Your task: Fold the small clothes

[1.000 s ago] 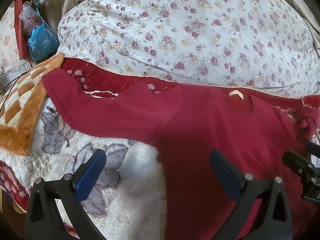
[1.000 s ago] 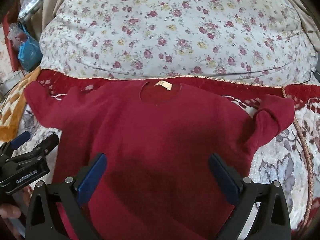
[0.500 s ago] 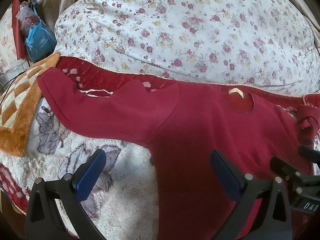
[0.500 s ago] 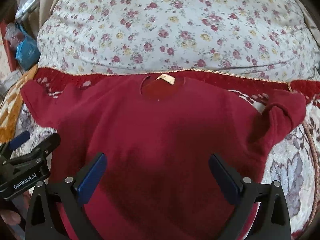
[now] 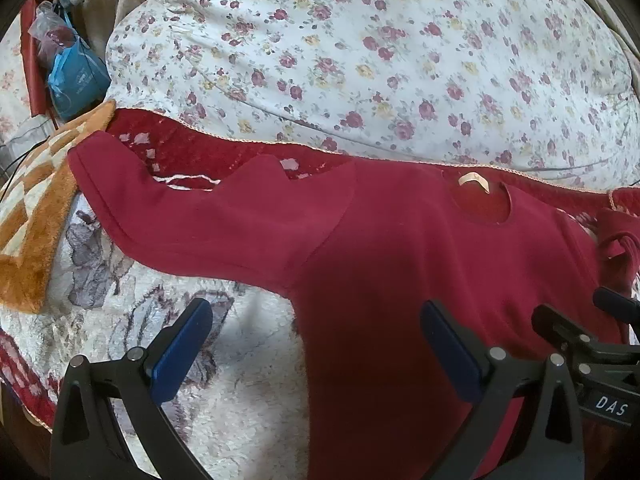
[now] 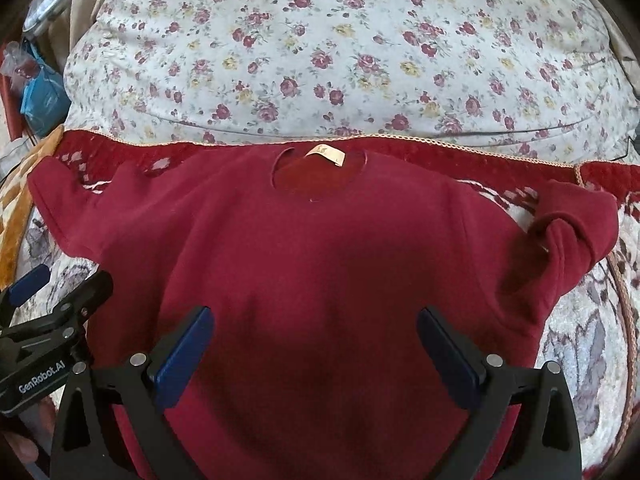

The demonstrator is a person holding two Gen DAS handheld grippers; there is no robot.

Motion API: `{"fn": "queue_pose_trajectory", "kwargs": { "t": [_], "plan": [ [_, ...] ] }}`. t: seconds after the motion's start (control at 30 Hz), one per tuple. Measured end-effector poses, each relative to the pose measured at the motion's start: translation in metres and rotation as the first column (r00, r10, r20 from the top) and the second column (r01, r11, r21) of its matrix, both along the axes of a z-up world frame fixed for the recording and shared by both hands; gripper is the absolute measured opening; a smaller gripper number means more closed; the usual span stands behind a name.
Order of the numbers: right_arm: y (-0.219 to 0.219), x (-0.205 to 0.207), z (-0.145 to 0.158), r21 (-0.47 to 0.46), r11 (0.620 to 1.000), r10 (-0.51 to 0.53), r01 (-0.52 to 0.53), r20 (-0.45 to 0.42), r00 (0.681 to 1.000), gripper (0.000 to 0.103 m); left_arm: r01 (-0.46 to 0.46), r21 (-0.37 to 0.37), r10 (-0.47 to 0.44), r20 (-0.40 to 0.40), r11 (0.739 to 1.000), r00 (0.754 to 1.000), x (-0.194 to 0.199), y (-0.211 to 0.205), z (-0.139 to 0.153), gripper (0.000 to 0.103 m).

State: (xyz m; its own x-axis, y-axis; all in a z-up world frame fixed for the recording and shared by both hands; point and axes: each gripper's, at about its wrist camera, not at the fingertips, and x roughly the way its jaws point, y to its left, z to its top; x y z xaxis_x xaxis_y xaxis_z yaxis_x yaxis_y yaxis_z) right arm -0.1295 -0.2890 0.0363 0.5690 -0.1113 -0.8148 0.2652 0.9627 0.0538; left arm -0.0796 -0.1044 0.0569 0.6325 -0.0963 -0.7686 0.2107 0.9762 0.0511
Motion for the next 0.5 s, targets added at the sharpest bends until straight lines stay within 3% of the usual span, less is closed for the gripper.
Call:
{"fn": "queue_pose_trajectory", "kwargs": {
  "t": [0.5],
  "plan": [
    [-0.0058,0.0052,-0.0044,0.021,0.999,-0.041,0.041,-0.019,0.999,0.103,-0.002,0.01,0.002,-0.008,1.0,1.0,0.0039,-0.0033,-0.003,0.103]
  ]
}}
